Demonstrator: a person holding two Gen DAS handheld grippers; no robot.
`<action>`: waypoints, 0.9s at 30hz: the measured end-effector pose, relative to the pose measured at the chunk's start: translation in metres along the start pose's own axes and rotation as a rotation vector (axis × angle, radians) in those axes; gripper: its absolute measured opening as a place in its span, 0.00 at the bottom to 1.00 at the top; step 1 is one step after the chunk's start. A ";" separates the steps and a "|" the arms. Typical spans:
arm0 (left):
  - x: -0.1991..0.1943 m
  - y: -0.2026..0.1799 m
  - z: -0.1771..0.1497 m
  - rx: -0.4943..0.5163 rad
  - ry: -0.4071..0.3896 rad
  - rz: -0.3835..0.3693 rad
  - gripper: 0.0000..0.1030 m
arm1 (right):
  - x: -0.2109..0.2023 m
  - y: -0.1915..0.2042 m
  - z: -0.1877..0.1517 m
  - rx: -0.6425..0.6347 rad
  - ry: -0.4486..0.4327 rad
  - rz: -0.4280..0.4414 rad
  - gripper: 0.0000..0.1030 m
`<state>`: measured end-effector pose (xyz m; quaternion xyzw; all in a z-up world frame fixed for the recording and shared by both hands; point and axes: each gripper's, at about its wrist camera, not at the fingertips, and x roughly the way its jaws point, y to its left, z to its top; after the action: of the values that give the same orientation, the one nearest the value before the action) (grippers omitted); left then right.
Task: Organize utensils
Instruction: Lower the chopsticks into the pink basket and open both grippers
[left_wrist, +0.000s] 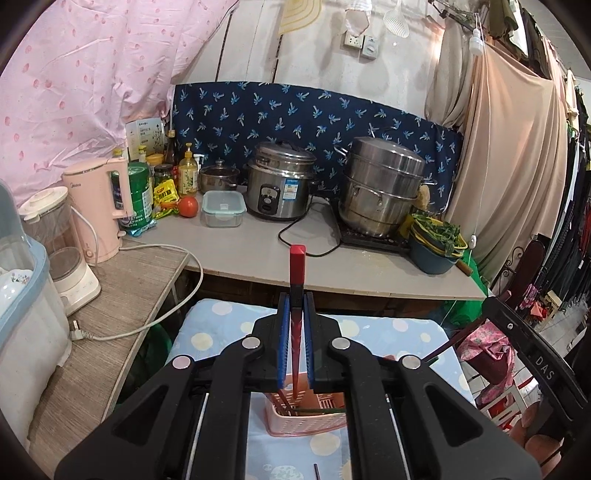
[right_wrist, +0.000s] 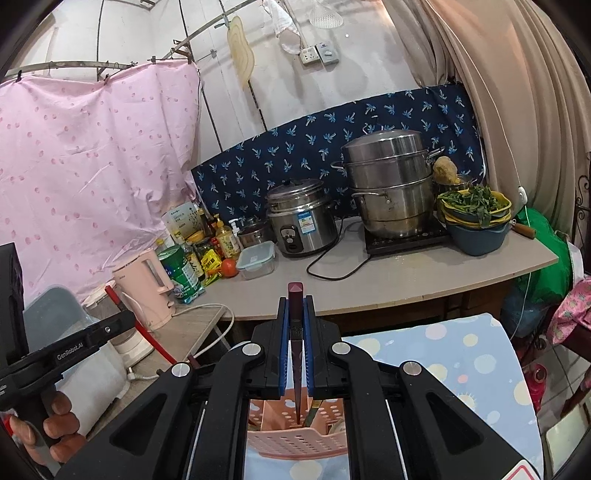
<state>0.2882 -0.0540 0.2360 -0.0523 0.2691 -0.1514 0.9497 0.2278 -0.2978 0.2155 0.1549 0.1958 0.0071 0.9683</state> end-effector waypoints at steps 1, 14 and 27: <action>0.003 0.001 -0.001 -0.001 0.006 0.001 0.07 | 0.002 0.000 -0.002 0.000 0.006 -0.002 0.06; 0.028 0.014 -0.018 -0.023 0.071 0.023 0.07 | 0.023 -0.005 -0.021 0.002 0.069 -0.015 0.06; 0.030 0.018 -0.028 -0.031 0.086 0.037 0.07 | 0.021 -0.005 -0.028 -0.005 0.077 -0.031 0.08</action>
<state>0.3025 -0.0467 0.1940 -0.0553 0.3127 -0.1317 0.9391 0.2364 -0.2924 0.1814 0.1491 0.2351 -0.0015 0.9605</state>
